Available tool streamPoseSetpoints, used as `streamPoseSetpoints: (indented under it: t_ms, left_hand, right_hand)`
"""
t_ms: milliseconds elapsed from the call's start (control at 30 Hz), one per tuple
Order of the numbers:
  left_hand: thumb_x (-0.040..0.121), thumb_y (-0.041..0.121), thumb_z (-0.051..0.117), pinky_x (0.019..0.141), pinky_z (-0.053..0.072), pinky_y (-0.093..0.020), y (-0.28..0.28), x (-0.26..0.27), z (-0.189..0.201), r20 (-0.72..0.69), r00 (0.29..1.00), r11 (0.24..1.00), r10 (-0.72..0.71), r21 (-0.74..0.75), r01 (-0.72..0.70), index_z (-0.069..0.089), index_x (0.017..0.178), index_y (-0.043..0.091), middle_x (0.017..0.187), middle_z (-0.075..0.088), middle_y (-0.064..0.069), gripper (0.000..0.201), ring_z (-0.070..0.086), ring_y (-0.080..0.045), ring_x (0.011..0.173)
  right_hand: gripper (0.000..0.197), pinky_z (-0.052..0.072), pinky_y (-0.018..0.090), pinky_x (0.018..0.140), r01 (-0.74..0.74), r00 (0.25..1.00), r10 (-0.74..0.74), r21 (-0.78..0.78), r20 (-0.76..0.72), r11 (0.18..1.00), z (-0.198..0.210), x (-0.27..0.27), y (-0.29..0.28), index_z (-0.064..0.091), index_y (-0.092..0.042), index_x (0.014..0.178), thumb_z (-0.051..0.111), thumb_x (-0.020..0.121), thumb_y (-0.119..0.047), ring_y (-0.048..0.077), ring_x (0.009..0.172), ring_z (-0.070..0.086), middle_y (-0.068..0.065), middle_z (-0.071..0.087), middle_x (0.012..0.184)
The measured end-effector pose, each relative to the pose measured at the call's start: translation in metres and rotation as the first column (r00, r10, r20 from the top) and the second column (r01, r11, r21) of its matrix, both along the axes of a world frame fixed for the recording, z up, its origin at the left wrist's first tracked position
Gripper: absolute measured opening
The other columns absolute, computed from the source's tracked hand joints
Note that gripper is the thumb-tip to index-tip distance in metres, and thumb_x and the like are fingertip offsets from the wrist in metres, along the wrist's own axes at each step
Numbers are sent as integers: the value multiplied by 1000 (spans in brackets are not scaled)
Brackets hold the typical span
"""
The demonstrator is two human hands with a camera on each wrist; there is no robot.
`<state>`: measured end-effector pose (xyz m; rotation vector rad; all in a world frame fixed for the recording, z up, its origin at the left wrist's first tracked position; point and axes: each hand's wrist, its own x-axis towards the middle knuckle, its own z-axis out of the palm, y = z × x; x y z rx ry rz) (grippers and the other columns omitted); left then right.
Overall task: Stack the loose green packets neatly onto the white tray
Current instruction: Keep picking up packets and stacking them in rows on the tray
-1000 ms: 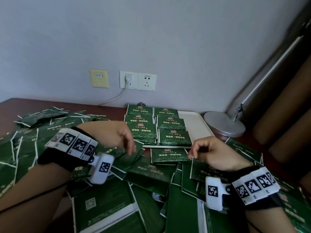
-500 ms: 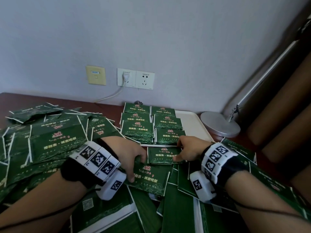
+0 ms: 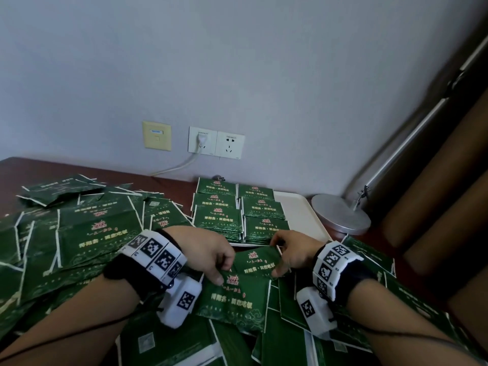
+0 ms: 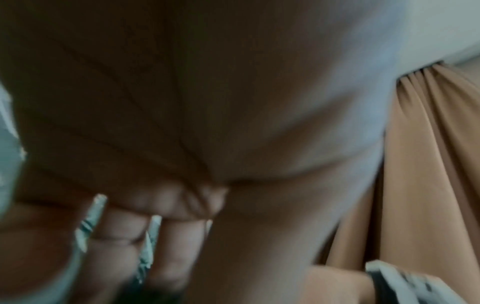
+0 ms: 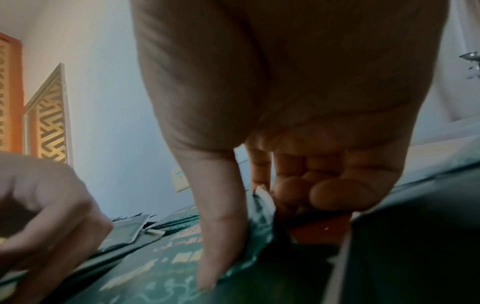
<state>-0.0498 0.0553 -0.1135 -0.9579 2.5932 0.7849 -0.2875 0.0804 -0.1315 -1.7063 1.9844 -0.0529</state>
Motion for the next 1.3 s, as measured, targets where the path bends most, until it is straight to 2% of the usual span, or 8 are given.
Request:
streamPoseSetpoints:
  t_ms: [200,300,400,567,733,800,1000,1300]
  left_hand:
    - [92,20,68,83,45,-26,-3,11,15,-398,914,996,78,61,-58,59,101,19,98,67,10,13,62,1,87]
    - [91,11,68,76,48,-24,-6,21,24,-653,709,964,266,195,-183,59,106,14,92,70,4,18,65,-3,81]
    - [91,17,67,95,48,-41,-16,28,32,-788,463,900,405,255,-353,61,107,28,110,68,3,20,63,-15,103]
    - [96,19,62,95,50,-33,-60,15,56,-764,380,775,522,237,-586,56,117,28,141,47,5,25,48,-20,122]
    - [95,6,61,69,56,-35,-135,-3,67,-565,353,616,746,382,-689,51,133,18,136,47,-6,42,51,-23,111]
    - [94,-1,60,79,59,-46,-164,-7,64,-509,278,533,815,468,-705,53,132,14,131,47,-10,42,51,-29,116]
    - [92,7,64,100,50,-39,-226,-13,38,-476,471,580,743,106,-808,59,129,2,123,63,-16,38,62,-32,114]
    - [89,28,70,90,51,-35,-239,-16,-6,-316,599,582,736,-155,-798,48,133,13,125,58,-8,51,58,-22,102]
  right_hand:
    - [42,47,29,63,-46,986,61,-103,153,994,-3,2,2,54,-24,88,83,67,-3,15,74,55,2,61,88]
    - [38,56,34,74,-11,965,45,-133,259,991,5,-2,4,57,-19,92,83,70,-2,15,80,61,2,66,91]
    - [35,56,29,63,106,918,-17,-204,396,973,27,-13,-1,56,-20,99,81,78,-8,15,79,64,3,66,95]
    - [28,51,27,39,400,725,-161,-219,670,890,67,-38,-39,47,-10,117,64,96,-13,25,65,70,13,63,101]
    - [23,36,19,32,486,733,-244,-238,635,841,66,-61,-111,41,-9,119,54,100,-12,20,48,62,17,63,95]
    - [22,35,19,33,502,717,-284,-189,637,844,60,-67,-138,41,-11,120,51,101,-8,20,49,61,18,62,100]
    - [41,45,25,49,443,779,-286,-167,558,881,36,-68,-203,41,-17,133,60,97,-16,20,69,64,14,66,107]
    - [49,45,26,58,334,927,-275,-228,257,914,-4,-61,-222,55,-5,126,74,87,-29,26,91,61,11,64,110]
